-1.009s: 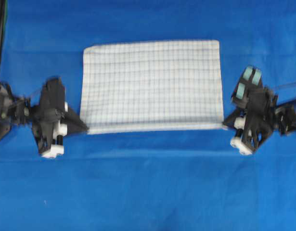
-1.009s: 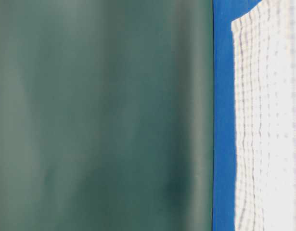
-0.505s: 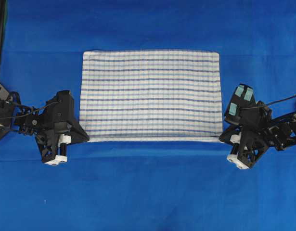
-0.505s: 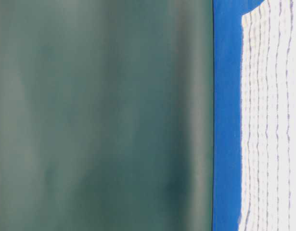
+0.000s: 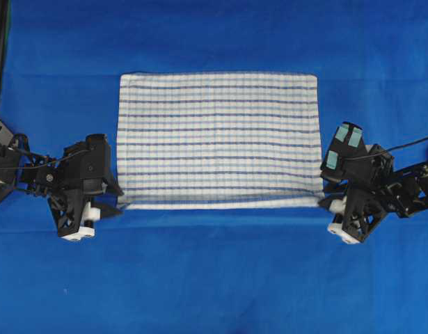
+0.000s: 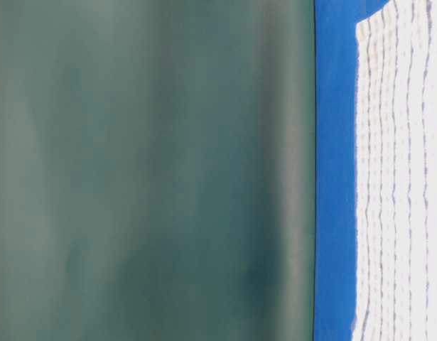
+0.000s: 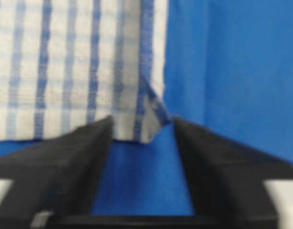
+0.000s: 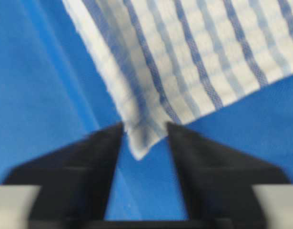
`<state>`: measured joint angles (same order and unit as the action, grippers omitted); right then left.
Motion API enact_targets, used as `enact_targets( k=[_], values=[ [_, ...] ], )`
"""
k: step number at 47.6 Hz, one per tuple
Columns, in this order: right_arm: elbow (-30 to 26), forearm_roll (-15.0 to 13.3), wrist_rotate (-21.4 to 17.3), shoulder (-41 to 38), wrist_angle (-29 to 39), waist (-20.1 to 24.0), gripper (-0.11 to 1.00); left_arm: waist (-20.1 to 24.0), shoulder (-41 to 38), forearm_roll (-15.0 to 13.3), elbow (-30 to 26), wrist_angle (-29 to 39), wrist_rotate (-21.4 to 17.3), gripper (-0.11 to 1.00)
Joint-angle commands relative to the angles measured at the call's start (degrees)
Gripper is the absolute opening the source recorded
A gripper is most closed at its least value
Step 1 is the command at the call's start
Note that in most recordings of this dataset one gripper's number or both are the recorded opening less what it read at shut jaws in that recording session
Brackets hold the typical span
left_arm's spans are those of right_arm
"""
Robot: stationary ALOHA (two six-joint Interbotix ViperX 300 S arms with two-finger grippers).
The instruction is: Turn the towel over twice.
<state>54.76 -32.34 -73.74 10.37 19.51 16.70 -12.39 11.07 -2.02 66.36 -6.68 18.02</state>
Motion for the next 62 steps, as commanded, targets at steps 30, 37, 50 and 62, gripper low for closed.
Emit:
enact_targets(
  k=[30,37,50,62],
  values=[
    [-4.04,-22.32,0.88,18.72,7.03,-2.99,0.63,10.02,23.82,0.35,-1.85,1.67,-10.37,0.81],
    [-2.46,-28.39,0.88,24.43,6.86,-5.36,0.63,14.41,30.67,0.26,-1.14,1.58,-16.26,0.81],
    [0.09,-35.07,0.88,35.42,6.68,-10.02,0.63,21.01,41.22,0.35,0.7,2.11,-20.04,0.81],
    [0.79,-35.42,0.88,36.65,5.63,-11.25,0.63,21.97,42.54,0.35,1.32,2.64,-20.3,0.81]
  ],
)
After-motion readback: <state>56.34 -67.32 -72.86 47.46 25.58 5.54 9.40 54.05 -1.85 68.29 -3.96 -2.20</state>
